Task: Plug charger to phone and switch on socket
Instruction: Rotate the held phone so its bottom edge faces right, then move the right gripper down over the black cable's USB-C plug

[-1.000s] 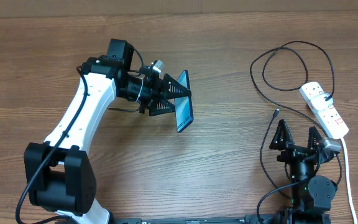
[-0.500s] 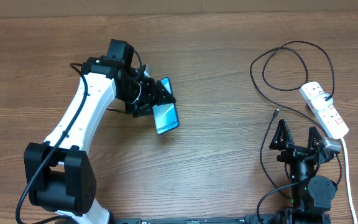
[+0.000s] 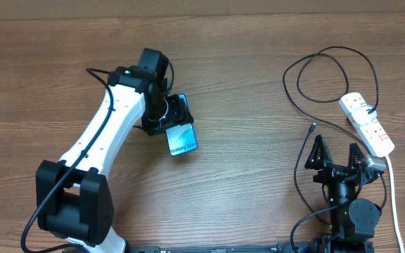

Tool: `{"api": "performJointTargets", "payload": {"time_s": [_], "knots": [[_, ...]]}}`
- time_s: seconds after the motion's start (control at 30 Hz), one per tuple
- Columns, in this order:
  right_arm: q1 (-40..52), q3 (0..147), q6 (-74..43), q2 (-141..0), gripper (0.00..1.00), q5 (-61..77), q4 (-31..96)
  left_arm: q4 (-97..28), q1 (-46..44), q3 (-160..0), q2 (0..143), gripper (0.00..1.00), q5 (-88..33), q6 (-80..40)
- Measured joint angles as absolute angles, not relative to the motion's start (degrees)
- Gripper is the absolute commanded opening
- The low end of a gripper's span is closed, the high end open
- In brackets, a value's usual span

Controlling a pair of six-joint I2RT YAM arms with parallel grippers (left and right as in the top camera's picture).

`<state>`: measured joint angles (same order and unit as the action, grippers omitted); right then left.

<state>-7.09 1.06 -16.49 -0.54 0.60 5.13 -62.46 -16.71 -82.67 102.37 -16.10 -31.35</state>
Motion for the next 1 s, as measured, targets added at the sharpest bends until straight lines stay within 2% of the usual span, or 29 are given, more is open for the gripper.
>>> {"api": "performJointTargets", "payload": {"time_s": [0.43,0.6,0.73,1.0], "knots": [[-7.07,1.06,-17.67,-0.54,1.00,3.16,4.84,-64.05,-17.28,-82.67,102.37,0.41,-11.75,-32.29],[-7.07,1.06,-28.71,-0.54,1.00,14.02,3.86,-64.05,-17.28,-82.67,102.37,0.41,-11.97,-32.73],[-7.07,1.06,-35.88,-0.54,1.00,28.29,3.68,-64.10,-17.28,-82.67,102.37,0.41,-12.21,-32.75],[-7.07,1.06,-38.54,-0.54,1.00,36.25,3.68,-64.07,-17.28,-82.67,102.37,0.42,-12.84,-32.93]]}}
